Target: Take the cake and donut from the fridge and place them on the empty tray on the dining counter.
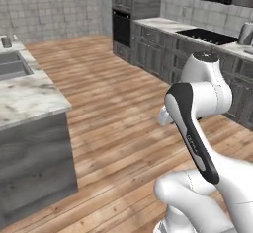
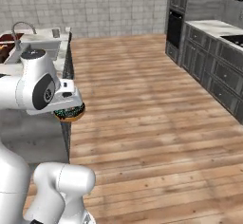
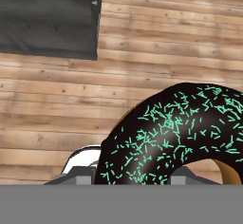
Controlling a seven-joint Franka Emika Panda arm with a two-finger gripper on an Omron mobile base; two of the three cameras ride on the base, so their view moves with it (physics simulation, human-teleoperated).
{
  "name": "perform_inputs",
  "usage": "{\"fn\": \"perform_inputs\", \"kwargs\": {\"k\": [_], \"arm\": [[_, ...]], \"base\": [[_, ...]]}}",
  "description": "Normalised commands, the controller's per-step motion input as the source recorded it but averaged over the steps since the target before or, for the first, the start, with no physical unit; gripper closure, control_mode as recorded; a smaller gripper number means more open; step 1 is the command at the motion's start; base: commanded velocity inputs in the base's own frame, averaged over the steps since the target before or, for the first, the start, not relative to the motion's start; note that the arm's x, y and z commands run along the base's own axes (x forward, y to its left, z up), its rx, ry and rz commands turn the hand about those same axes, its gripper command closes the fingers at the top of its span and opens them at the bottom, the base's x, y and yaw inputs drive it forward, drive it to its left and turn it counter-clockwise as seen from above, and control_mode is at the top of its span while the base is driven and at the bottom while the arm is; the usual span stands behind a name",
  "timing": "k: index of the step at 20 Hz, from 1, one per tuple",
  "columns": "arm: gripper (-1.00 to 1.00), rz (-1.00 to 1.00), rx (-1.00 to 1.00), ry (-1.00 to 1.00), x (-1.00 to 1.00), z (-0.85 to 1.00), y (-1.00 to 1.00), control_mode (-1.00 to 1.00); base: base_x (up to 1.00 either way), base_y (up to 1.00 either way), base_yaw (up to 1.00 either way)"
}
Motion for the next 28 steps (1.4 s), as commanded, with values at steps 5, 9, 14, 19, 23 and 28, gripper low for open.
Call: {"fn": "perform_inputs", "kwargs": {"k": [5, 9, 14, 19, 23, 28], "arm": [[1.0, 0.0, 0.0, 0.0, 0.0, 0.0, 0.0, 1.0], [1.0, 0.0, 0.0, 0.0, 0.0, 0.0, 0.0, 1.0], [1.0, 0.0, 0.0, 0.0, 0.0, 0.0, 0.0, 1.0], [1.0, 0.0, 0.0, 0.0, 0.0, 0.0, 0.0, 1.0], [1.0, 0.0, 0.0, 0.0, 0.0, 0.0, 0.0, 1.0], [1.0, 0.0, 0.0, 0.0, 0.0, 0.0, 0.0, 1.0]], "base": [[-0.09, 1.0, 0.14], [0.0, 1.0, 0.13], [0.0, 1.0, 0.13], [0.0, 1.0, 0.17], [0.0, 1.0, 0.17], [0.0, 1.0, 0.17]]}}
